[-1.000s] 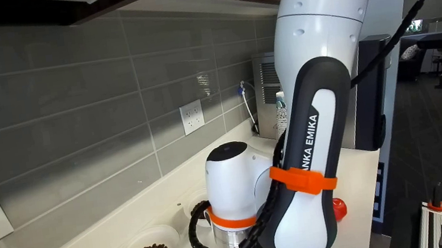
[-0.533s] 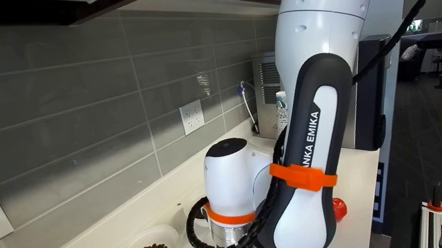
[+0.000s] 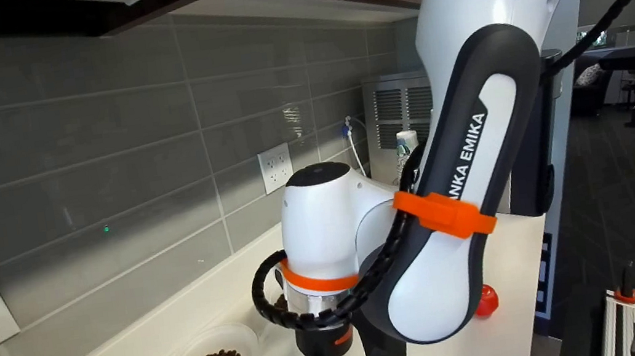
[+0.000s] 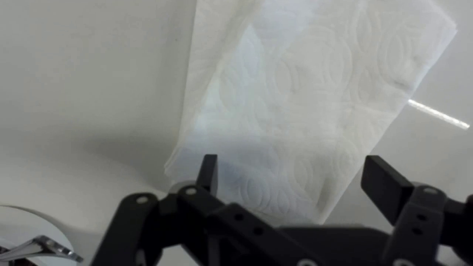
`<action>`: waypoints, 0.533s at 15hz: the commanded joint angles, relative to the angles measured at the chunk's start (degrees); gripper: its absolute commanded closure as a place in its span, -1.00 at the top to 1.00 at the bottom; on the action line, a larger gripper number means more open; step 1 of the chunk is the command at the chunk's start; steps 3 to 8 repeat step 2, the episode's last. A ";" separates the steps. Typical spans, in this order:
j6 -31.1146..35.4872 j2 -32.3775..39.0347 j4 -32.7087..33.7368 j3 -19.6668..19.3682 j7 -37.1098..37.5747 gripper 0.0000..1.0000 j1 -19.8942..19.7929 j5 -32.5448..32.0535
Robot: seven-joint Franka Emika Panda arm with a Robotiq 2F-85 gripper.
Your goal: Fold the white napkin.
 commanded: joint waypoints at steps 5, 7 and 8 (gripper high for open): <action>-3.82 -4.56 -0.95 1.15 0.19 1.00 -0.46 -0.09; -3.82 -4.56 -0.95 1.15 0.19 1.00 -0.46 -0.09; -3.82 -4.56 -0.95 1.15 0.19 1.00 -0.46 -0.09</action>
